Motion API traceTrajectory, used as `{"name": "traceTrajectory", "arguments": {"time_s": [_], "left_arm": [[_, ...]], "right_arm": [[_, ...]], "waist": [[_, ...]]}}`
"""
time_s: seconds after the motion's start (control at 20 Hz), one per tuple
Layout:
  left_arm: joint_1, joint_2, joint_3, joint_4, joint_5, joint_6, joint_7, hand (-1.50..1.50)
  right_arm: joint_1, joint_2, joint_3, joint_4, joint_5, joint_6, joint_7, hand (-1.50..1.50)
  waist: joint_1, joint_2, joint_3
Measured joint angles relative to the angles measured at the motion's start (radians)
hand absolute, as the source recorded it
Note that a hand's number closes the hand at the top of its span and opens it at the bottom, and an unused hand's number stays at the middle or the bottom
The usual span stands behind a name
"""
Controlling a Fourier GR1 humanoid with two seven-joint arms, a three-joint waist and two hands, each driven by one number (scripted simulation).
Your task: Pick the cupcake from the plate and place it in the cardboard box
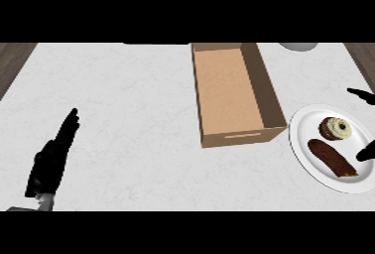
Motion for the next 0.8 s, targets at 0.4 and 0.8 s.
{"name": "traceTrajectory", "arguments": {"time_s": [0.4,0.8], "left_arm": [[0.005,-0.041,0.046,-0.034,-0.053,-0.041,0.040,0.00],[-0.008,-0.102,0.085,-0.016,-0.110,-0.074,0.039,0.00]], "right_arm": [[0.004,0.042,-0.048,0.041,0.104,0.021,-0.013,-1.50],[-0.014,0.117,-0.089,0.096,0.201,-0.010,-0.043,-1.50]], "waist": [[0.000,0.000,0.000],[0.000,0.000,0.000]]}}
